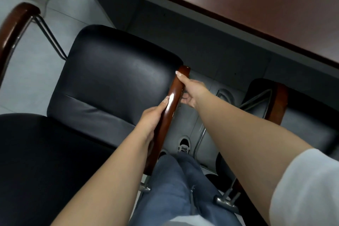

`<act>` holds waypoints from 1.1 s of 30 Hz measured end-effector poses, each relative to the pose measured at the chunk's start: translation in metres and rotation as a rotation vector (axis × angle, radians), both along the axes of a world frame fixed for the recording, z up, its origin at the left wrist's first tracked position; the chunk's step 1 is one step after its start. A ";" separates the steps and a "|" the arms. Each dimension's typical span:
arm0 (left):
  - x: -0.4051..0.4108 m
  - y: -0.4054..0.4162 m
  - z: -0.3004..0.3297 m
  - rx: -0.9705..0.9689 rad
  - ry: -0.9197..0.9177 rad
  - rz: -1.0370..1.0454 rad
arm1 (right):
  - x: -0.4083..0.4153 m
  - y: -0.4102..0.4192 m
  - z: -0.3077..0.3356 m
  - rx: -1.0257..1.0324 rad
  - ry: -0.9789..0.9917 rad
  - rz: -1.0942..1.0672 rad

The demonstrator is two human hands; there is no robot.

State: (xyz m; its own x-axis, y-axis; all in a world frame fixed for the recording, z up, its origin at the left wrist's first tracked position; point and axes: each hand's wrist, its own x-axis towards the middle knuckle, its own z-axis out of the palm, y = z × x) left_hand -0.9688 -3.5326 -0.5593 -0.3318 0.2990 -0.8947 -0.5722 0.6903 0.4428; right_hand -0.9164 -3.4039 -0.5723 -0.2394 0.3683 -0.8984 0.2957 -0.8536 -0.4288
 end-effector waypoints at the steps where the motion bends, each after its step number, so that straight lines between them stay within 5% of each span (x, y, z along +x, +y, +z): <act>1: -0.002 0.003 -0.001 0.007 0.001 0.008 | -0.005 0.003 0.000 0.007 -0.001 -0.006; 28: 0.035 -0.053 0.004 -0.061 0.148 -0.125 | 0.042 -0.050 0.002 0.027 0.014 -0.109; 33: 0.039 -0.079 0.000 -0.102 0.103 -0.160 | 0.055 -0.081 0.002 -0.063 -0.001 0.010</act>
State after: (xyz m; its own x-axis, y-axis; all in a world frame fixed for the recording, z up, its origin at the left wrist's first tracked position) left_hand -0.9302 -3.6112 -0.5593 -0.3784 0.2650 -0.8869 -0.4075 0.8126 0.4167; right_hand -0.8612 -3.4853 -0.5707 -0.2417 0.3086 -0.9200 0.3053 -0.8757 -0.3740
